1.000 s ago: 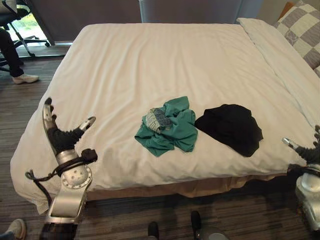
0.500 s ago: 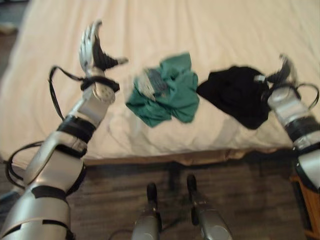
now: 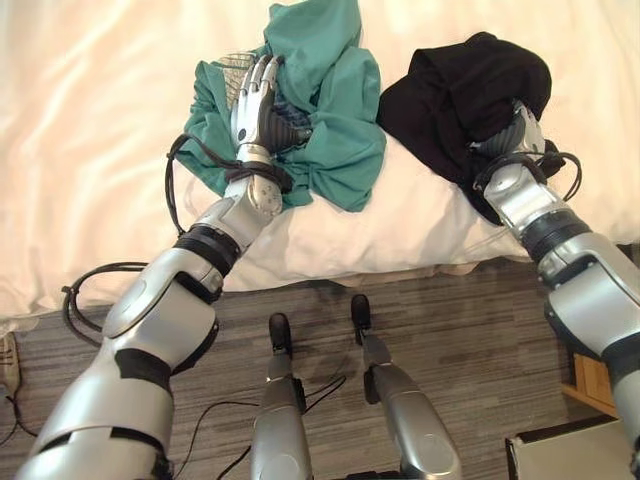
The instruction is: Tidy up the quilt and then pick up the clothes from the bed and put them into the laundry hamper.
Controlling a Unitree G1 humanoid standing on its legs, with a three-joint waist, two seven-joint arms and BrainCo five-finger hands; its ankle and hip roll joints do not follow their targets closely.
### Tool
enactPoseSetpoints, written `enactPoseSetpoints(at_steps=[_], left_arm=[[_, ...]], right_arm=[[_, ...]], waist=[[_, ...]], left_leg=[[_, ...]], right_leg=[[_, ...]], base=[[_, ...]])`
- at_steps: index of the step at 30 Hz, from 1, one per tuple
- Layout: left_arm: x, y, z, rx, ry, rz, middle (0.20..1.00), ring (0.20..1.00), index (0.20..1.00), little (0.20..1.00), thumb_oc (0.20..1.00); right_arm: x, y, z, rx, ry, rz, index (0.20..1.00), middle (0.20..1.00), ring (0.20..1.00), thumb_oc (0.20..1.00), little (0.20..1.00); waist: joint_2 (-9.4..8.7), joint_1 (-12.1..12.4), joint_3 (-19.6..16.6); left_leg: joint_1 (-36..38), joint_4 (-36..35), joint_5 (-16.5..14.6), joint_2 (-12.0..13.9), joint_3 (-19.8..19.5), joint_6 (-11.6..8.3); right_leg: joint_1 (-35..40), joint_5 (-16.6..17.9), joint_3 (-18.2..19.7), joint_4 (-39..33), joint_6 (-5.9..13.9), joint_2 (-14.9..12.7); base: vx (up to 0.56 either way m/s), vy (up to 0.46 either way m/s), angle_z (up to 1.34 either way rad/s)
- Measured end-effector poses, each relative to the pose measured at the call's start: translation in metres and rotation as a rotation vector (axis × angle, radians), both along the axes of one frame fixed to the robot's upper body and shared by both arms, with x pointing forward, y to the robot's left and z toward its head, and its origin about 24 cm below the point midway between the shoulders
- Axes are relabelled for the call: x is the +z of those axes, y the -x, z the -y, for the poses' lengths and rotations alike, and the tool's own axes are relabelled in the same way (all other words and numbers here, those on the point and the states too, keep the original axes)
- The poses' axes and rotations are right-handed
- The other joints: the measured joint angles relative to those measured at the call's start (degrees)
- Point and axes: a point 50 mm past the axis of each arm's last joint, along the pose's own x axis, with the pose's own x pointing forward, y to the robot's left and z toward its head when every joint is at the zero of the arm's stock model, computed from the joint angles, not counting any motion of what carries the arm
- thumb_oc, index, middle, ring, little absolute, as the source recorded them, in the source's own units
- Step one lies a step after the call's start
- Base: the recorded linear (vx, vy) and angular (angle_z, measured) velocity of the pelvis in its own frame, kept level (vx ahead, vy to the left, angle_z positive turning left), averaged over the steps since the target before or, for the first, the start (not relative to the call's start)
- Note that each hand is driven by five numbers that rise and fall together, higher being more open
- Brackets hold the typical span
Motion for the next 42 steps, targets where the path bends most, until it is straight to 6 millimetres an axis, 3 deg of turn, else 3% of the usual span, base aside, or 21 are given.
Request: enactPoseSetpoints(at_steps=[3, 8, 12, 15, 19, 21, 24, 25, 27, 29, 30, 33, 36, 38, 40, 41, 42], left_arm=[[-0.002, -0.003, 0.003, 0.025, -0.059, -0.022, 0.200, 0.200, 0.200, 0.200, 0.200], [0.001, -0.005, 0.007, 0.048, 0.001, -0.027, 0.200, 0.200, 0.200, 0.200, 0.200], [-0.011, 0.005, 0.006, -0.060, 0.335, 0.020, 0.200, 0.200, 0.200, 0.200, 0.200], [-0.034, 0.030, 0.006, -0.165, 0.557, 0.062, 0.200, 0.200, 0.200, 0.200, 0.200], [-0.047, 0.086, 0.006, -0.337, 0.823, 0.165, 0.200, 0.200, 0.200, 0.200, 0.200], [-0.060, 0.117, 0.003, -0.361, 0.933, 0.186, 0.200, 0.200, 0.200, 0.200, 0.200], [-0.088, 0.148, 0.001, -0.340, 1.029, 0.141, 0.200, 0.200, 0.200, 0.200, 0.200], [-0.122, 0.166, -0.008, -0.252, 1.091, 0.042, 0.200, 0.200, 0.200, 0.200, 0.200], [-0.149, 0.182, -0.013, -0.171, 1.155, -0.035, 0.200, 0.200, 0.200, 0.200, 0.200], [-0.202, 0.221, -0.018, 0.003, 1.249, -0.192, 0.200, 0.200, 0.200, 0.200, 0.200], [-0.218, 0.234, -0.016, 0.046, 1.269, -0.247, 0.200, 0.200, 0.200, 0.200, 0.200], [-0.233, 0.247, 0.003, 0.025, 1.272, -0.350, 0.200, 0.200, 0.200, 0.200, 0.200], [-0.219, 0.235, 0.007, 0.012, 1.295, -0.241, 0.200, 0.200, 0.200, 0.200, 0.200], [-0.213, 0.230, 0.004, 0.049, 1.309, -0.161, 0.200, 0.200, 0.200, 0.200, 0.200], [-0.207, 0.229, -0.004, 0.129, 1.337, -0.051, 0.200, 0.200, 0.200, 0.200, 0.200], [-0.208, 0.230, -0.007, 0.176, 1.349, -0.021, 0.200, 0.200, 0.200, 0.200, 0.200], [-0.212, 0.235, -0.011, 0.213, 1.346, -0.022, 0.200, 0.200, 0.200, 0.200, 0.200]], right_arm=[[0.004, -0.002, -0.007, 0.002, 0.020, -0.005, 0.200, 0.200, 0.200, 0.200, 0.200], [0.015, -0.003, -0.013, 0.028, 0.008, 0.037, 0.200, 0.200, 0.200, 0.200, 0.200], [0.006, 0.004, -0.009, 0.137, -0.322, 0.160, 0.200, 0.200, 0.200, 0.200, 0.200], [-0.023, 0.025, -0.010, 0.276, -0.572, 0.241, 0.200, 0.200, 0.200, 0.200, 0.200], [-0.070, 0.088, -0.024, 0.448, -0.803, 0.297, 0.200, 0.200, 0.200, 0.200, 0.200], [-0.109, 0.130, -0.026, 0.448, -0.904, 0.254, 0.200, 0.200, 0.200, 0.200, 0.200], [-0.151, 0.173, -0.020, 0.393, -0.977, 0.163, 0.200, 0.200, 0.200, 0.200, 0.200], [-0.185, 0.203, -0.014, 0.328, -1.022, 0.050, 0.200, 0.200, 0.200, 0.200, 0.200], [-0.206, 0.225, -0.011, 0.289, -1.070, -0.021, 0.200, 0.200, 0.200, 0.200, 0.200], [-0.241, 0.267, -0.006, 0.236, -1.107, -0.182, 0.200, 0.200, 0.200, 0.200, 0.200], [-0.247, 0.276, -0.007, 0.268, -1.100, -0.249, 0.200, 0.200, 0.200, 0.200, 0.200], [-0.248, 0.278, -0.018, 0.412, -1.045, -0.339, 0.200, 0.200, 0.200, 0.200, 0.200], [-0.229, 0.245, -0.026, 0.599, -0.921, -0.312, 0.200, 0.200, 0.200, 0.200, 0.200], [-0.222, 0.234, -0.028, 0.657, -0.889, -0.299, 0.200, 0.200, 0.200, 0.200, 0.200], [-0.223, 0.227, -0.033, 0.711, -0.877, -0.323, 0.200, 0.200, 0.200, 0.200, 0.200], [-0.231, 0.234, -0.037, 0.723, -0.886, -0.370, 0.200, 0.200, 0.200, 0.200, 0.200], [-0.238, 0.240, -0.042, 0.738, -0.901, -0.410, 0.200, 0.200, 0.200, 0.200, 0.200]], waist=[[0.15, 0.0, 0.0], [2.86, -0.2, -0.2], [3.75, -0.8, -0.1], [3.86, -0.8, 0.0], [3.87, -0.2, 0.0], [4.04, 0.0, -0.1], [4.64, -0.1, -1.7], [4.88, -1.1, -5.2], [4.95, -1.8, -7.2], [5.09, -2.8, -10.7], [5.10, -3.0, -11.8], [4.70, -2.8, -12.7], [5.00, -0.8, -13.3], [5.44, 0.5, -13.8], [6.35, 3.8, -15.1], [6.89, 4.6, -15.8], [7.52, 6.7, -16.2]], left_leg=[[-0.2, 0.0, 0.0, -0.9, 1.0, 0.25], [-0.7, 0.2, -0.1, -2.8, 2.7, 1.69], [0.7, -0.7, 0.2, -3.5, 2.9, 2.08], [4.7, -2.8, 0.3, -2.9, 2.8, 2.22], [10.4, -5.0, 0.2, -1.7, 2.5, 2.05], [14.3, -5.3, -1.1, -1.3, 2.2, 1.70], [17.6, -5.5, -2.9, -1.3, 1.5, 1.94], [18.6, -5.5, -3.6, -1.8, 1.4, 2.12], [19.6, -5.5, -4.0, -2.1, 1.5, 2.43], [22.0, -5.5, -5.3, -2.3, 2.3, 2.89], [22.4, -5.5, -5.5, -2.5, 2.5, 3.04], [23.3, -5.5, -5.3, -3.2, 2.1, 3.57], [23.9, -5.5, -5.1, -3.8, 0.2, 3.88], [24.2, -5.5, -4.9, -4.0, -1.5, 4.06], [24.1, -5.5, -4.8, -4.1, -5.4, 4.31], [23.2, -5.5, -4.6, -4.3, -9.2, 4.54], [22.1, -5.5, -4.4, -4.3, -10.0, 5.31]], right_leg=[[-0.7, -0.4, 0.6, 0.0, 0.04, -1.1], [-1.8, -0.1, 2.3, 0.0, 0.42, -3.0], [-0.8, 0.6, 2.4, 0.0, 0.39, -3.4], [2.3, 0.2, 2.0, 0.0, -0.31, -2.7], [7.3, -1.0, 1.0, 0.0, -1.25, -1.6], [11.7, -2.8, 0.2, -0.1, -1.24, -1.5], [15.3, -4.6, -0.2, 0.0, -0.69, -1.7], [16.4, -5.6, -0.4, 0.0, -0.44, -2.2], [17.3, -6.1, -0.4, 0.0, -0.01, -2.5], [19.7, -7.1, -0.2, -0.1, 0.58, -2.7], [20.0, -7.2, 0.0, -0.1, 0.70, -2.9], [20.8, -7.2, -0.2, -0.1, 0.93, -3.7], [22.5, -7.1, -1.7, -0.1, 1.16, -4.5], [23.9, -7.4, -3.5, -0.1, 1.38, -4.7], [25.6, -8.3, -7.2, -0.1, 1.21, -4.8], [27.1, -9.4, -11.5, -0.1, 1.06, -5.2], [28.2, -9.4, -15.3, -0.1, 0.97, -5.6]], base=[[-0.06, 0.143, -0.05], [-0.03, 0.137, -0.10], [0.02, 0.070, -0.02], [0.09, -0.003, -0.02], [0.19, 0.050, 0.05], [0.21, 0.138, 0.19], [0.15, 0.173, 0.13], [0.16, 0.219, 0.06], [0.11, 0.157, 0.00], [0.05, 0.091, -0.13], [0.07, 0.075, -0.14], [0.08, 0.035, 0.06], [0.10, 0.073, 0.23], [0.03, 0.079, 0.59], [-0.05, 0.113, 1.11], [-0.12, 0.130, 1.70], [-0.15, 0.162, 1.86]])
